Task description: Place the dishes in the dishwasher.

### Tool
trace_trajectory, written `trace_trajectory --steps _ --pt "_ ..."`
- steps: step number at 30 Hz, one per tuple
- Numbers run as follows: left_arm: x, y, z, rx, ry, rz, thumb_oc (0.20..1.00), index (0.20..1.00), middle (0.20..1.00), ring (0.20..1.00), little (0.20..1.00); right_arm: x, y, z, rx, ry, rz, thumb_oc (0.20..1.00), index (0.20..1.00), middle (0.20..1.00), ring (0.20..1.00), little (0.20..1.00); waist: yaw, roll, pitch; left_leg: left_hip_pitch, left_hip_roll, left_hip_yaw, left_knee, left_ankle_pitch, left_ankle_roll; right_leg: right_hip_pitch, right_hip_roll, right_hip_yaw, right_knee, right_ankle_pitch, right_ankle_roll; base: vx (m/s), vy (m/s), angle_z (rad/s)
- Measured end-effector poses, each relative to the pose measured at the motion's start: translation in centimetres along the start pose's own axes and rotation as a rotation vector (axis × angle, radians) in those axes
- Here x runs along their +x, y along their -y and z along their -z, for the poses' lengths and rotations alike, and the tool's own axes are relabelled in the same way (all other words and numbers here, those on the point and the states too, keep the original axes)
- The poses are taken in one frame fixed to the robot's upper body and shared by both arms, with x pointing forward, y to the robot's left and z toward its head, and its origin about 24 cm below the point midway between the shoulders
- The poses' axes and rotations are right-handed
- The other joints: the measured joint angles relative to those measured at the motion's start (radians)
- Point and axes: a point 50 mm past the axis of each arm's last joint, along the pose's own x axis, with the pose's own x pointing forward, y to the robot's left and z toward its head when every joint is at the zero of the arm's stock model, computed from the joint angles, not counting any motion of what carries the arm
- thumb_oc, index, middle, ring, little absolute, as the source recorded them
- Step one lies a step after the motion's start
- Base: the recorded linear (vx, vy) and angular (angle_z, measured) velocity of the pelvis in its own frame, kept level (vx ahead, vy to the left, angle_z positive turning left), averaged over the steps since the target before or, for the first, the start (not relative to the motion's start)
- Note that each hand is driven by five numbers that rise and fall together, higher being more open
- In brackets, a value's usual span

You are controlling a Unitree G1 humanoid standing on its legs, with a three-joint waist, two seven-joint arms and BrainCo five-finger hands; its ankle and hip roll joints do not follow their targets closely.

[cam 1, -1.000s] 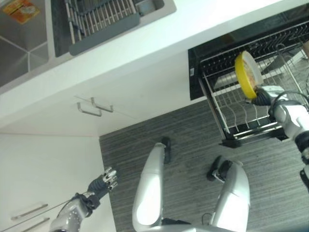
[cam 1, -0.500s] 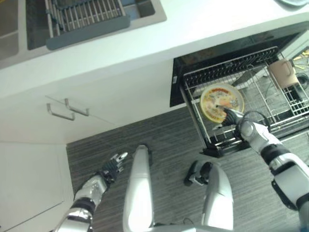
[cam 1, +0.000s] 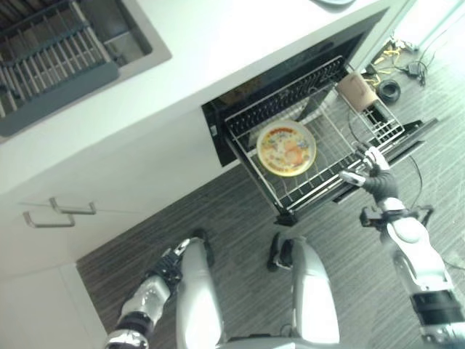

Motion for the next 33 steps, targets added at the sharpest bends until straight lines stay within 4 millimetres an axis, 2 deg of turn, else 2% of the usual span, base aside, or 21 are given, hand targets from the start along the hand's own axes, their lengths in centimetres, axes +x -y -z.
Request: trace_trajectory --steps 3,6,7,8,10,11,12,14,16,17,19,20,21,24,25,26,28,30,33 --pt "-0.1 -0.2 0.7 -0.010 -0.023 -0.033 1.000 1.000 1.000 1.000 1.000 0.8 1.6 -5.4 0.049 0.230 0.082 1.000 1.000 1.000 1.000 1.000 -0.005 0.003 0.004 0.080 0.000 0.038 -0.103 0.042 -0.005 0.052 0.017 0.008 -0.083 0.039 0.000 -0.06 0.046 -0.18" --pt "-0.1 -0.2 0.8 -0.044 -0.028 -0.040 1.000 1.000 1.000 1.000 1.000 0.3 3.8 -7.8 0.068 0.372 0.243 1.000 1.000 1.000 1.000 1.000 -0.005 0.007 0.006 0.096 -0.010 0.049 -0.135 0.059 -0.008 0.058 0.016 0.010 -0.105 0.054 -0.001 -0.11 0.080 -0.04" --pt "-0.1 -0.1 0.9 -0.050 -0.029 -0.038 1.000 1.000 1.000 1.000 1.000 -0.1 4.5 -8.1 0.070 0.407 0.316 1.000 1.000 1.000 1.000 1.000 -0.007 0.008 0.006 0.105 -0.012 0.063 -0.144 0.062 -0.006 0.058 0.017 0.019 -0.119 0.062 0.003 -0.10 0.149 -0.28" --pt "-0.1 0.1 1.5 -0.061 -0.039 -0.038 1.000 1.000 1.000 1.000 1.000 -1.1 6.1 -9.2 0.056 0.497 0.460 1.000 1.000 1.000 1.000 1.000 -0.012 0.025 0.006 0.123 -0.018 0.091 -0.172 0.066 -0.002 0.061 0.016 0.040 -0.147 0.079 0.014 -0.08 0.111 -0.33" --pt "-0.2 0.2 2.0 -0.072 -0.043 -0.040 1.000 1.000 1.000 1.000 1.000 -2.2 8.0 -9.7 0.059 0.563 0.667 1.000 1.000 1.000 1.000 1.000 -0.033 0.046 0.008 0.134 -0.030 0.114 -0.179 0.064 0.001 0.060 0.009 0.060 -0.163 0.093 0.030 -0.09 0.093 -0.25" --pt "-0.2 0.2 2.1 -0.104 -0.043 -0.036 1.000 1.000 1.000 1.000 1.000 -2.3 8.6 -9.2 0.079 0.547 0.761 1.000 1.000 1.000 1.000 1.000 -0.045 0.059 0.007 0.134 -0.034 0.119 -0.178 0.062 0.004 0.060 0.002 0.061 -0.166 0.096 0.033 -0.02 0.062 -0.11" --pt "-0.1 0.4 2.1 -0.115 -0.032 -0.022 1.000 1.000 1.000 1.000 1.000 -2.2 9.6 -7.0 0.080 0.467 0.847 1.000 1.000 1.000 1.000 1.000 -0.046 0.069 0.008 0.134 -0.035 0.120 -0.168 0.065 0.001 0.058 0.000 0.061 -0.164 0.098 0.033 0.00 0.000 0.00" --pt "-0.1 0.6 2.1 -0.126 -0.027 -0.006 1.000 1.000 1.000 1.000 1.000 -1.9 10.5 -3.8 0.124 0.322 0.911 1.000 1.000 1.000 1.000 1.000 -0.043 0.078 0.008 0.135 -0.035 0.120 -0.165 0.060 0.009 0.059 -0.001 0.063 -0.160 0.093 0.037 0.02 -0.004 0.00" --pt "-0.1 0.9 2.2 -0.157 -0.020 0.010 1.000 1.000 1.000 1.000 1.000 -2.0 10.4 -0.1 0.121 0.169 0.962 1.000 1.000 1.000 1.000 1.000 -0.042 0.095 0.008 0.134 -0.035 0.120 -0.164 0.060 0.009 0.058 -0.001 0.063 -0.157 0.094 0.036 -0.03 -0.042 0.00" --pt "-0.1 1.2 2.2 -0.160 -0.015 0.027 1.000 1.000 1.000 1.000 1.000 -2.0 10.2 0.9 0.111 0.120 0.961 1.000 1.000 1.000 1.000 1.000 -0.040 0.105 0.009 0.134 -0.035 0.120 -0.164 0.060 0.009 0.057 -0.002 0.063 -0.154 0.094 0.036 -0.05 -0.064 -0.01" --pt "0.1 2.5 1.7 -0.160 -0.003 0.077 1.000 1.000 1.000 1.000 1.000 -1.7 9.4 1.6 0.137 0.081 0.933 1.000 1.000 1.000 1.000 1.000 -0.041 0.124 0.010 0.133 -0.034 0.119 -0.165 0.060 0.009 0.054 -0.003 0.064 -0.147 0.093 0.034 -0.06 -0.070 0.00" --pt "0.2 2.9 1.4 -0.162 0.007 0.097 1.000 1.000 1.000 1.000 1.000 -1.5 9.4 2.2 0.173 0.058 0.935 0.790 0.790 0.790 0.790 0.790 -0.039 0.125 0.010 0.132 -0.034 0.119 -0.165 0.061 0.009 0.051 -0.003 0.064 -0.143 0.088 0.038 -0.05 -0.064 0.02" --pt "0.3 3.2 1.0 -0.165 0.014 0.111 1.000 1.000 1.000 1.000 1.000 -1.4 9.6 2.9 0.211 0.029 0.947 0.200 0.200 0.200 0.200 0.200 -0.034 0.126 0.010 0.130 -0.034 0.118 -0.166 0.063 0.008 0.048 -0.003 0.064 -0.140 0.078 0.032 -0.04 -0.045 0.01" --pt "0.5 3.6 0.6 -0.166 0.019 0.125 1.000 1.000 1.000 1.000 1.000 -1.2 9.3 5.1 0.409 -0.053 0.943 0.200 0.200 0.200 0.200 0.200 -0.020 0.131 0.009 0.120 -0.035 0.111 -0.173 0.070 0.004 0.034 -0.005 0.059 -0.129 0.072 0.024 -0.01 -0.062 0.05" --pt "0.5 3.7 0.6 -0.165 0.018 0.128 1.000 1.000 1.000 1.000 1.000 -0.9 8.7 6.2 0.537 -0.089 0.940 0.200 0.200 0.200 0.200 0.200 -0.022 0.130 0.009 0.119 -0.035 0.106 -0.171 0.072 0.001 0.032 -0.006 0.058 -0.121 0.071 0.026 0.03 -0.104 0.16" --pt "0.6 4.3 0.5 -0.139 0.011 0.149 1.000 1.000 1.000 1.000 1.000 -0.4 7.2 8.3 0.775 -0.165 0.913 0.200 0.200 0.200 0.200 0.200 0.001 0.142 0.009 0.116 -0.035 0.095 -0.170 0.077 0.003 0.030 -0.008 0.053 -0.102 0.066 0.022 0.04 -0.112 0.18" --pt "0.7 4.6 0.1 -0.134 0.010 0.156 1.000 1.000 1.000 1.000 1.000 0.2 6.0 9.8 0.982 -0.228 0.868 0.200 0.200 0.200 0.200 0.200 0.018 0.144 0.010 0.115 -0.037 0.086 -0.161 0.077 0.002 0.029 -0.015 0.046 -0.076 0.051 0.010 0.05 -0.072 0.20" --pt "0.8 4.7 0.0 -0.131 0.002 0.154 1.000 1.000 1.000 1.000 1.000 0.8 5.1 10.3 1.130 -0.262 0.798 0.200 0.200 0.200 0.200 0.200 0.032 0.145 0.009 0.114 -0.044 0.072 -0.155 0.077 0.001 0.029 -0.024 0.038 -0.050 0.032 0.007 0.05 -0.037 0.21" --pt "0.8 4.7 0.0 -0.127 -0.013 0.143 1.000 1.000 1.000 1.000 1.000 2.9 3.7 9.1 1.244 -0.257 0.640 0.200 0.200 0.200 0.200 0.200 0.031 0.145 0.009 0.106 -0.042 0.057 -0.142 0.076 0.001 0.031 -0.022 0.026 -0.042 0.030 0.002 0.03 -0.013 0.08"
